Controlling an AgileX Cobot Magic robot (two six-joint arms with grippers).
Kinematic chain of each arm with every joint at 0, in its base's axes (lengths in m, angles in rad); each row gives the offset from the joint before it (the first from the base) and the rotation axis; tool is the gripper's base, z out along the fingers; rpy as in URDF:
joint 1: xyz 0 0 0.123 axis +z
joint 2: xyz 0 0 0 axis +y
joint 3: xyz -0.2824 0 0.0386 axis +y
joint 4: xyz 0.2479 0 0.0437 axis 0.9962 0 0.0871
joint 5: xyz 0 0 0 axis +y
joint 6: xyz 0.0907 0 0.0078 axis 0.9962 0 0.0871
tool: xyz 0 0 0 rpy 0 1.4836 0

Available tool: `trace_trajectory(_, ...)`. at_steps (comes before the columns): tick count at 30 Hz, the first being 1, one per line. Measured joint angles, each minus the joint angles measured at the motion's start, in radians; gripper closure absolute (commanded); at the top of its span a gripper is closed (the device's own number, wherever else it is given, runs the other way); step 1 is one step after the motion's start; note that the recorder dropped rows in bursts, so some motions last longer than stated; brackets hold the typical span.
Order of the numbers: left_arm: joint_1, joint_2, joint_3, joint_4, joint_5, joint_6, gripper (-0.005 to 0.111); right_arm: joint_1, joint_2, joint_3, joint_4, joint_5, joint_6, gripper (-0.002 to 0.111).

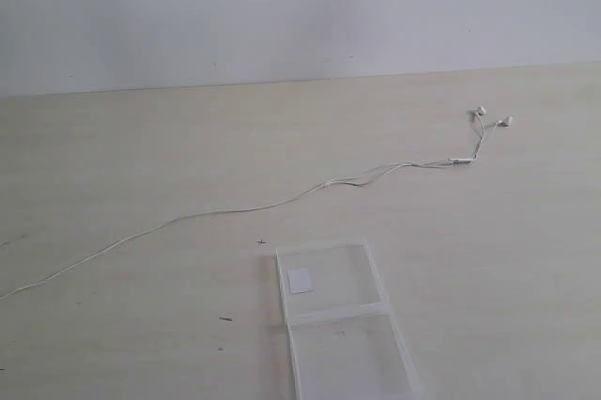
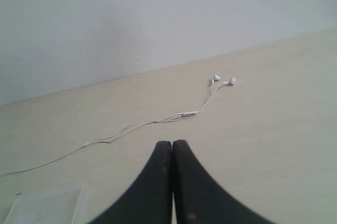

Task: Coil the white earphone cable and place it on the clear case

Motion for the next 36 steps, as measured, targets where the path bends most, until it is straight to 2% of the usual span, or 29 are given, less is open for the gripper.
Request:
trace_trajectory(9,0.0,-0.002,-0.295,-0.032,-0.015,-0.003,0.107,0.0,0.0,0.0,0.0,0.0,0.0,0.108)
trace_trajectory(15,0.0,-0.002,-0.344,-0.039,-0.037,-0.003,0.107,0.0,0.0,0.0,0.0,0.0,0.0,0.108)
trace_trajectory(23,0.0,0.049,-0.366,-0.188,-0.089,-0.003,0.107,0.0,0.0,0.0,0.0,0.0,0.0,0.108)
trace_trajectory(26,-0.011,0.193,-0.423,-0.274,-0.081,0.068,0.107,0.0,0.0,0.0,0.0,0.0,0.0,0.108)
trace_trajectory(29,-0.047,0.409,-0.522,-0.371,-0.016,0.279,0.107,0.0,0.0,0.0,0.0,0.0,0.0,0.108)
trace_trajectory(33,-0.087,0.725,-0.711,-0.516,0.17,0.595,0.107,0.0,0.0,0.0,0.0,0.0,0.0,0.108)
trace_trajectory(36,-0.093,0.98,-0.866,-0.573,0.314,0.744,0.107,0.0,0.0,0.0,0.0,0.0,0.0,0.108)
